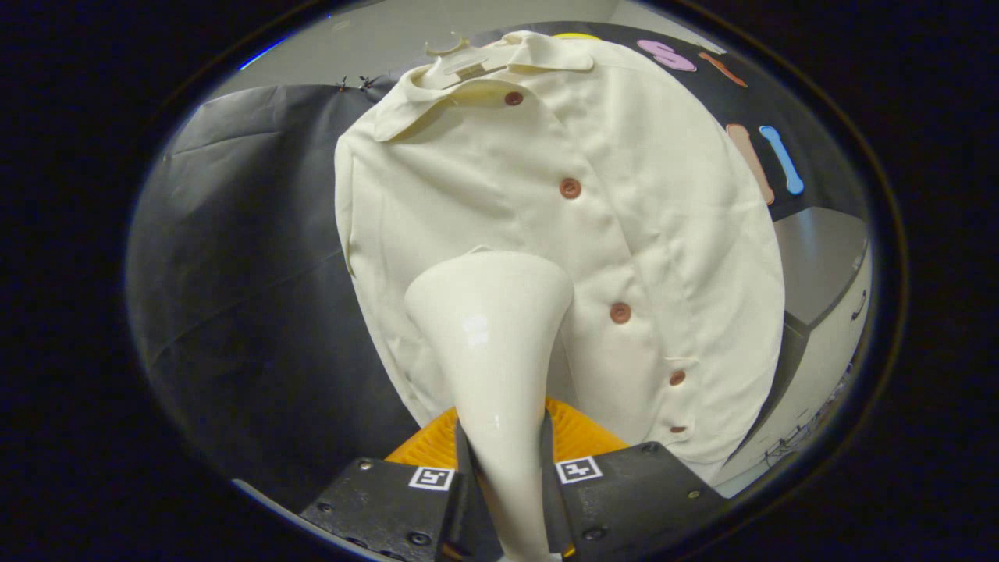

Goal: Iron the clothes twice with a garment steamer, once on the left side and once on the right side.

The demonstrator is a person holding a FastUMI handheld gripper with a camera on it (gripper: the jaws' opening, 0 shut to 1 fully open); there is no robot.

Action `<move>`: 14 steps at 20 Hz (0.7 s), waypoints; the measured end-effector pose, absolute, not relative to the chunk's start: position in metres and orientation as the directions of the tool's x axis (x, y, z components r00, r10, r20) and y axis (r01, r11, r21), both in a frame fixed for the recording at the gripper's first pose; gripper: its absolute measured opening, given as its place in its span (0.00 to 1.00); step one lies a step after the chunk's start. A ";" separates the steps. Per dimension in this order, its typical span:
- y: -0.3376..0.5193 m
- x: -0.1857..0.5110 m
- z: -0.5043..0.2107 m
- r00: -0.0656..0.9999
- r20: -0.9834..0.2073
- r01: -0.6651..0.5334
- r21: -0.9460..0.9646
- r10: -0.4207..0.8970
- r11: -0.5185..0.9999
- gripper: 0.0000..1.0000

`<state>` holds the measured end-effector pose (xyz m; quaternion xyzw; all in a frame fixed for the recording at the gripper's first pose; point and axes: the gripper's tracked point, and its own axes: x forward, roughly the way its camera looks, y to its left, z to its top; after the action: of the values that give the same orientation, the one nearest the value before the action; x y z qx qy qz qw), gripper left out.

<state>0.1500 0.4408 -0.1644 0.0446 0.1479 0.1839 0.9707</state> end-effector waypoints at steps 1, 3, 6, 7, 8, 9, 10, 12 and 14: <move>0.440 0.151 -0.170 0.891 -0.273 -0.339 0.132 0.363 0.931 0.33; 0.438 0.157 -0.186 0.893 -0.294 -0.325 0.104 0.341 0.940 0.33; 0.427 0.157 -0.219 0.886 -0.349 -0.305 0.057 0.305 0.951 0.33; 0.425 0.157 -0.231 0.885 -0.361 -0.301 0.041 0.295 0.953 0.34; 0.420 0.157 -0.242 0.882 -0.376 -0.296 0.027 0.284 0.955 0.34; 0.417 0.158 -0.252 0.880 -0.389 -0.290 0.015 0.273 0.957 0.34; 0.415 0.159 -0.263 0.879 -0.399 -0.284 0.004 0.262 0.959 0.34; 0.410 0.160 -0.281 0.876 -0.414 -0.277 -0.017 0.246 0.961 0.34; 0.405 0.161 -0.299 0.874 -0.429 -0.268 -0.036 0.227 0.963 0.34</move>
<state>0.1615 0.4052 -0.2992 -0.0471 0.2155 0.1280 0.9669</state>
